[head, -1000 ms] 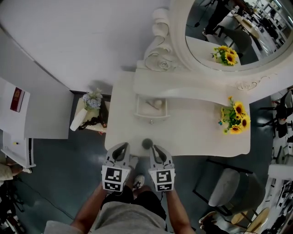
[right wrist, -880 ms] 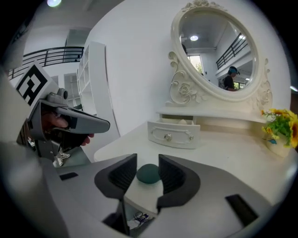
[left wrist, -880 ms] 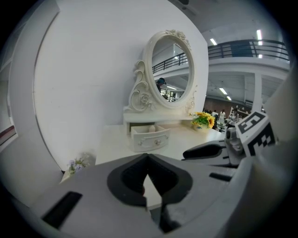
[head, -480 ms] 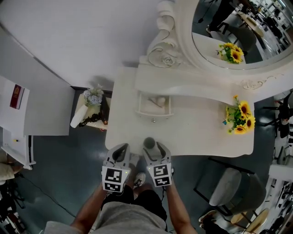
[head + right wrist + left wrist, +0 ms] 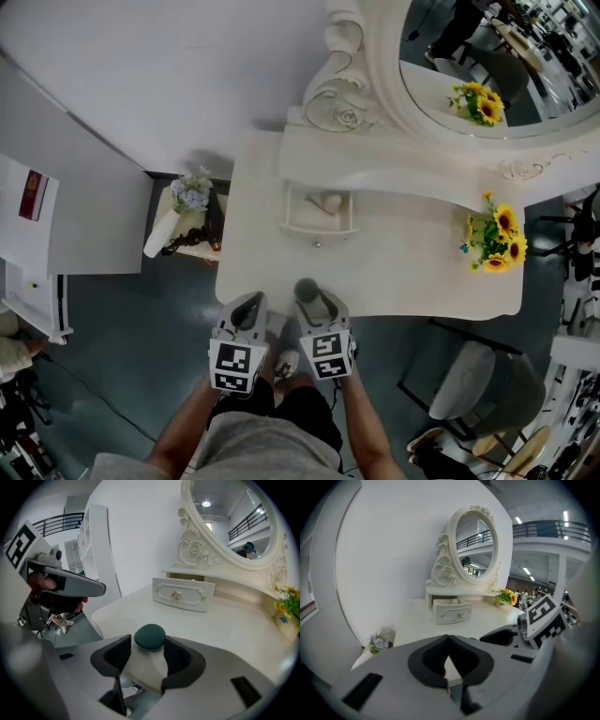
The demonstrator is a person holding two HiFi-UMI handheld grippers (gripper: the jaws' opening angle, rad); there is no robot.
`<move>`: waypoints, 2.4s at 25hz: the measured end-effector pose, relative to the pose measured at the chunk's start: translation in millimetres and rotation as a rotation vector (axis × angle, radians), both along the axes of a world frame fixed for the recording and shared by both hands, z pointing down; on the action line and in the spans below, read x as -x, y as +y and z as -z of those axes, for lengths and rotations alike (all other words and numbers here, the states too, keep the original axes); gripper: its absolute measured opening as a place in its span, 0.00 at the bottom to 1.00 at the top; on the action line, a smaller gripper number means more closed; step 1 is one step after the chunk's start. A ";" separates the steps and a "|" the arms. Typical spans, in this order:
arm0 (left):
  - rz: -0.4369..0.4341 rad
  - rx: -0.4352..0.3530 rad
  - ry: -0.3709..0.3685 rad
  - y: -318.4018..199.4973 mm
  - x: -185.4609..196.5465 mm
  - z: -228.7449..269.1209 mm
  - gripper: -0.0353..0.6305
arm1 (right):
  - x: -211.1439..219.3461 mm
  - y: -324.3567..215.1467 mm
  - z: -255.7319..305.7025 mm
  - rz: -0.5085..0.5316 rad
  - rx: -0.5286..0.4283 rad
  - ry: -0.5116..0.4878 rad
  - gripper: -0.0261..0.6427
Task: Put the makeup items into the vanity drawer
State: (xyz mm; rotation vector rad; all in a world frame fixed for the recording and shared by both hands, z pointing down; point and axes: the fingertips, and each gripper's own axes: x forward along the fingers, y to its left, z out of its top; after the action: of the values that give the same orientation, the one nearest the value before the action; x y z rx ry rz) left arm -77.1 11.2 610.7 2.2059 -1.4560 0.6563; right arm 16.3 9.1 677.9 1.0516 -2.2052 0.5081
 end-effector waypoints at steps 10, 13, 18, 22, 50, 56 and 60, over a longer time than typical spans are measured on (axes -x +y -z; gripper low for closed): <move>0.014 -0.005 -0.004 4.5 8.2 -0.8 0.05 | -4.6 -2.5 -0.9 -0.031 -0.014 0.030 0.22; 0.022 -0.005 -0.002 5.5 10.7 -2.0 0.05 | -6.5 -5.0 -0.8 -0.045 -0.028 0.041 0.15; 0.015 -0.009 -0.002 5.7 10.8 -0.5 0.05 | -8.1 -7.1 0.0 -0.051 -0.032 0.037 0.11; 0.015 -0.012 0.000 4.5 11.2 4.6 0.05 | -8.5 -6.8 2.3 -0.054 -0.032 0.034 0.11; -0.028 -0.208 0.024 -34.7 -13.5 126.1 0.05 | -37.1 -37.8 154.3 -0.128 -0.281 -0.011 0.10; -0.020 -0.217 0.016 -59.5 -11.3 134.7 0.05 | -35.3 -65.1 162.7 -0.119 -0.295 -0.014 0.10; -0.011 -0.209 0.009 -80.1 -5.8 131.8 0.05 | -27.7 -89.0 159.6 -0.108 -0.290 -0.024 0.10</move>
State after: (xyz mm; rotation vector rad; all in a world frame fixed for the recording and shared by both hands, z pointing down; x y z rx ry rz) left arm -71.3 -69.0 478.8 2.3712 -1.5717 0.5164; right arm 44.1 -79.9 518.3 1.3262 -2.2994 0.2510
